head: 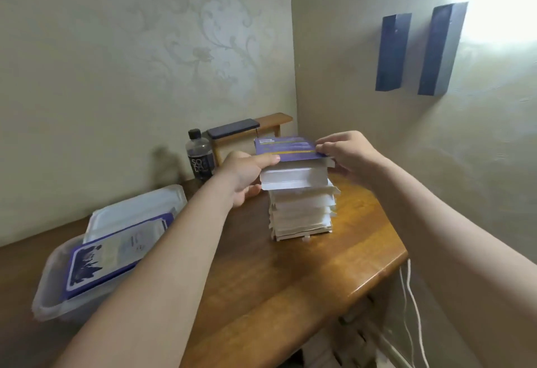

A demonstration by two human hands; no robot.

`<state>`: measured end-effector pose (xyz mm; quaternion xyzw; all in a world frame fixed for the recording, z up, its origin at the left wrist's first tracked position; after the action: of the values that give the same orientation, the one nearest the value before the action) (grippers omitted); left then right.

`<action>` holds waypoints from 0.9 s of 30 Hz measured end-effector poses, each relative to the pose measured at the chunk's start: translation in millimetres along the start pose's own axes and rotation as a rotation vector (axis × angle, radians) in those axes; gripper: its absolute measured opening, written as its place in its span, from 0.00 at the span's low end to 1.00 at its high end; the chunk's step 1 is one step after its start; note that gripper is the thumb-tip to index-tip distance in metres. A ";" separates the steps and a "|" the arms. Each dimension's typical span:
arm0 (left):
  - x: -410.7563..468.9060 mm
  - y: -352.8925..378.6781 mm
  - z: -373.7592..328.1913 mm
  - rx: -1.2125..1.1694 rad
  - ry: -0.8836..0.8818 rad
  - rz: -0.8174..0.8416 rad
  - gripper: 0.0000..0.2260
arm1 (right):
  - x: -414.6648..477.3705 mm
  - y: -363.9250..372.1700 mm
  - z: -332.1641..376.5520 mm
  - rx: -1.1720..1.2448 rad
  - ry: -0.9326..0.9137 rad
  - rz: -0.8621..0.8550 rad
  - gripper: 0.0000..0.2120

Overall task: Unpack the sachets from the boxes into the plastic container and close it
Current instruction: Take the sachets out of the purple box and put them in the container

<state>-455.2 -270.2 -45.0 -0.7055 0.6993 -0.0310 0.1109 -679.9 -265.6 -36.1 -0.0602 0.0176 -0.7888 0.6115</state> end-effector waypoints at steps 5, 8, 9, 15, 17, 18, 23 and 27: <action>9.0 24.5 0.3 0.159 0.080 -0.014 0.14 | 10.6 -18.4 -14.9 -0.209 -0.069 -0.076 0.08; 14.4 28.5 6.5 0.240 0.116 -0.021 0.12 | 11.6 -15.6 -18.5 -0.252 -0.102 -0.080 0.08; 17.4 27.8 9.9 0.259 0.115 -0.028 0.12 | 12.2 -13.8 -20.5 -0.249 -0.104 -0.073 0.08; 28.0 24.3 23.2 0.290 0.094 -0.036 0.08 | 15.6 -2.7 -28.3 -0.270 -0.135 -0.042 0.07; 29.9 24.2 28.4 0.286 0.078 -0.026 0.09 | 17.5 -0.6 -32.1 -0.284 -0.131 -0.039 0.07; 30.1 24.5 30.5 0.285 0.073 -0.018 0.09 | 18.5 0.1 -33.6 -0.289 -0.128 -0.041 0.07; 29.0 27.9 33.6 0.294 0.066 0.006 0.08 | 21.4 -0.1 -35.8 -0.317 -0.124 -0.057 0.07; 27.8 28.5 35.7 0.308 0.073 0.015 0.11 | 23.4 0.5 -38.9 -0.369 -0.122 -0.055 0.06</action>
<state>-475.4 -293.8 -88.6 -0.6732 0.6951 -0.1626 0.1928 -689.6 -290.1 -73.1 -0.2197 0.1232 -0.7833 0.5683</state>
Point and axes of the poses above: each hand's wrist, its own x-axis towards the middle knuckle, its own y-axis out of the palm, z = x × y, the point moved 8 cm from there along x, towards the middle knuckle, and after that the axes turned 4 degrees about -z, right-handed, at the moved point
